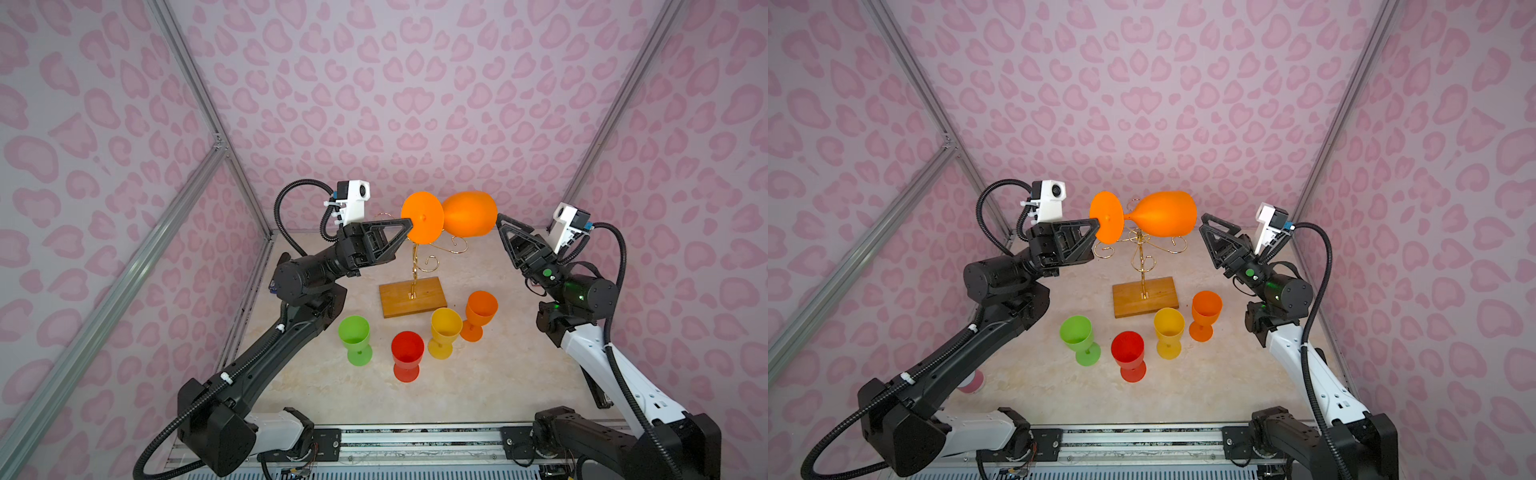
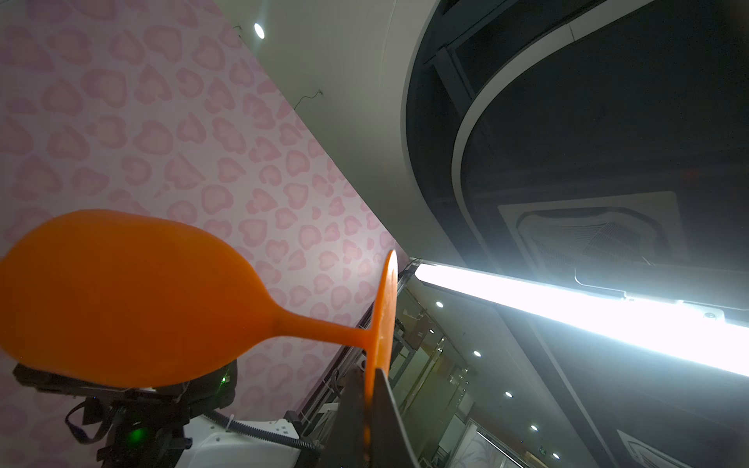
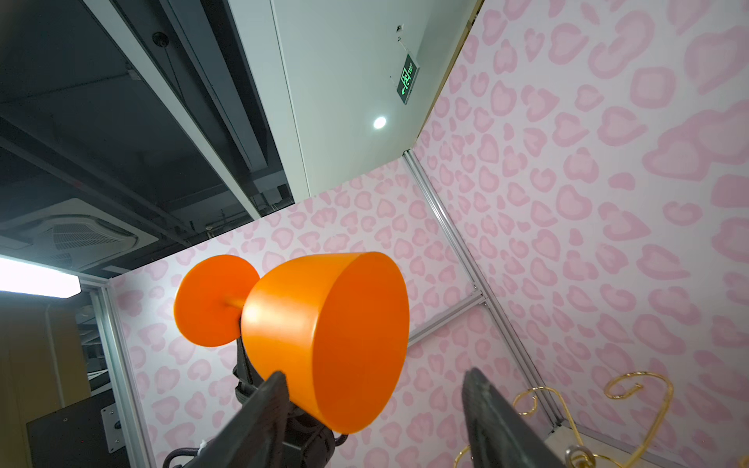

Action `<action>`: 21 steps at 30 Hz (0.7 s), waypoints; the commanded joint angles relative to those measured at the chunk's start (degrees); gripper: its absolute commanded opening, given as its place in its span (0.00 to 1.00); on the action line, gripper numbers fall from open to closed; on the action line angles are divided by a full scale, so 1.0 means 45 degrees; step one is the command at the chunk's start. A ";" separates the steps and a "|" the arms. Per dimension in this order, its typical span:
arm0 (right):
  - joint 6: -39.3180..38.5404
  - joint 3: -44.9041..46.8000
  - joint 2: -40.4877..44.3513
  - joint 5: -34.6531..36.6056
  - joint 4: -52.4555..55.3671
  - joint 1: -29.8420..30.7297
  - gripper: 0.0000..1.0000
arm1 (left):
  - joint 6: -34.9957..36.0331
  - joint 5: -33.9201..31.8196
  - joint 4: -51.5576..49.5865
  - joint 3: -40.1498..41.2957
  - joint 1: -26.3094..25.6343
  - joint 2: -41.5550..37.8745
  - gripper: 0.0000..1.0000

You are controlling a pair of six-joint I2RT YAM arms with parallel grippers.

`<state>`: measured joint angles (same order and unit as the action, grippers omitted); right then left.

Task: Take the wine glass off the wine glass rack
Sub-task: Place the wine glass at the top-right of the table.

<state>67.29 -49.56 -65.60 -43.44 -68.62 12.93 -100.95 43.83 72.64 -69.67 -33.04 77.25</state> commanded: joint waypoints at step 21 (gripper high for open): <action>0.1652 -0.0377 -0.1265 -0.1427 -0.4596 0.0568 0.45 | -0.2574 -0.1207 0.3946 -0.0123 -0.0373 0.2175 0.03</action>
<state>74.41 -50.85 -71.53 -47.66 -85.45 15.16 -111.37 39.31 86.00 -69.67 -34.63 86.46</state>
